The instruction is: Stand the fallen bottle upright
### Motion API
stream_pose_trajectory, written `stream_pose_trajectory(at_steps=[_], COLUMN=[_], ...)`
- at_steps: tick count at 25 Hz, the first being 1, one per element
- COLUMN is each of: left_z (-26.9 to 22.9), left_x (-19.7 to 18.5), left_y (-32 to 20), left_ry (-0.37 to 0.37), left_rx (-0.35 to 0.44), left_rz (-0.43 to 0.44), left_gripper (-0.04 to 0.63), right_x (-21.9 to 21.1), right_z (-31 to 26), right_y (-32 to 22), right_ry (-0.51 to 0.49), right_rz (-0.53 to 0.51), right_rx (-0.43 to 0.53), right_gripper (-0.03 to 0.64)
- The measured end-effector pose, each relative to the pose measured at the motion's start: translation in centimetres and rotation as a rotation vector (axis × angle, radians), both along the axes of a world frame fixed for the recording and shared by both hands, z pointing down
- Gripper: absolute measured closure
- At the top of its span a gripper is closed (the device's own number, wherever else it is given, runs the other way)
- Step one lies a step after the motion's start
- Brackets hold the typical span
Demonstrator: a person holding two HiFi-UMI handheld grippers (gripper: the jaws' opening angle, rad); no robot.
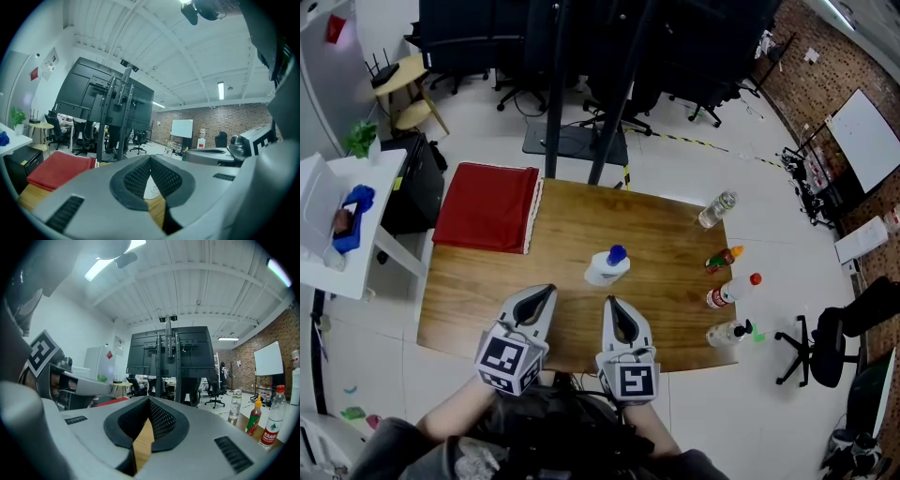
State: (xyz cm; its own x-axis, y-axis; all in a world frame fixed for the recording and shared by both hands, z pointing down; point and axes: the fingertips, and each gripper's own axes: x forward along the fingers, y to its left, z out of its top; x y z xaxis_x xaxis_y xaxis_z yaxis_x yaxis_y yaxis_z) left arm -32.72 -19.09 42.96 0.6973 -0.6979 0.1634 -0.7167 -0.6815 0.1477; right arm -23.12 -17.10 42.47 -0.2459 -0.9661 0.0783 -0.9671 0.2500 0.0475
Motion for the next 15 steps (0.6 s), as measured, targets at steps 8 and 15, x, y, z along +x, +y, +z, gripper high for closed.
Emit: stream_pose_trajectory(at_steps=[8,15], left_z=[-0.24,-0.1], left_x=[-0.12,-0.26], left_y=[0.3,0.51], left_ry=[-0.015,-0.015], left_rx=[0.018,0.01], left_rz=[-0.006,-0.005], left_gripper=[0.568,0.568], right_x=[-0.26,-0.02], right_z=[0.43,0.79], right_y=[0.22,0.48], right_ry=[0.002,0.0], right_rz=[-0.01,-0.007], right_rx=[-0.02,-0.035], right_gripper=[0.595,0.595])
